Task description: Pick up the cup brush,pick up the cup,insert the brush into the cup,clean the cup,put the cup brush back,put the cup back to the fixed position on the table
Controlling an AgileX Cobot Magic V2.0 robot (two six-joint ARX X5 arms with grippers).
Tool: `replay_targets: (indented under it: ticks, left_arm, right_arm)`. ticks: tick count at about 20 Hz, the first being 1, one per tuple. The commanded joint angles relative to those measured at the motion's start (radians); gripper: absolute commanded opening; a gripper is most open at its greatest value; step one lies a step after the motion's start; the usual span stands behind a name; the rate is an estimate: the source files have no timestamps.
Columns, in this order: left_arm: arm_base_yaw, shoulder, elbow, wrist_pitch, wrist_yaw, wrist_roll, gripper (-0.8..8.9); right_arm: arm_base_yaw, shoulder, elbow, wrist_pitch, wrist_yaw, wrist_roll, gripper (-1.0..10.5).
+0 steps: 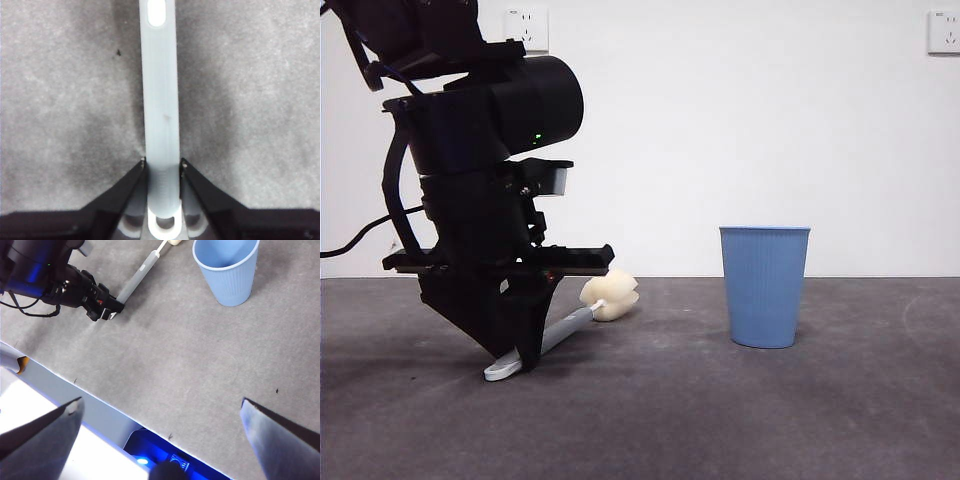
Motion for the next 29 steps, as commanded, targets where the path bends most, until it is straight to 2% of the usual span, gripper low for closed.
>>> replay_targets:
  ticks: [1,11,16,18,21,22,25,29]
  left_arm:
    - [-0.007,-0.022,-0.018,-0.044,0.017,0.013,-0.09]
    - [0.031,-0.289,-0.017,-0.101,0.016,0.090,-0.09]
    - [0.048,-0.393,-0.017,-0.137,0.018,0.133,-0.09]
    - [0.048,-0.437,-0.017,-0.168,0.018,0.146,-0.09]
    - [0.048,-0.501,-0.017,-0.227,0.018,0.171,-0.09]
    - [0.048,-0.517,-0.017,-0.243,0.018,0.177,-0.09]
    - [0.048,-0.562,-0.017,-0.293,0.018,0.193,-0.09]
    - [0.048,-0.590,-0.017,-0.314,0.021,0.194,-0.09]
  right_arm:
    - [0.002,0.003,0.002,0.005,-0.001,0.041,5.9]
    - [0.003,0.071,0.002,0.024,-0.002,0.043,5.9]
    - [0.013,0.149,-0.008,0.104,-0.002,0.043,5.9]
    - [0.039,0.188,-0.052,0.217,-0.001,0.056,5.9]
    - [0.110,0.238,-0.211,0.492,0.014,0.116,5.9]
    - [0.134,0.246,-0.268,0.590,0.045,0.142,5.9]
    - [0.216,0.272,-0.428,0.907,0.220,0.221,5.9]
    - [0.286,0.368,-0.516,1.167,0.375,0.237,5.9]
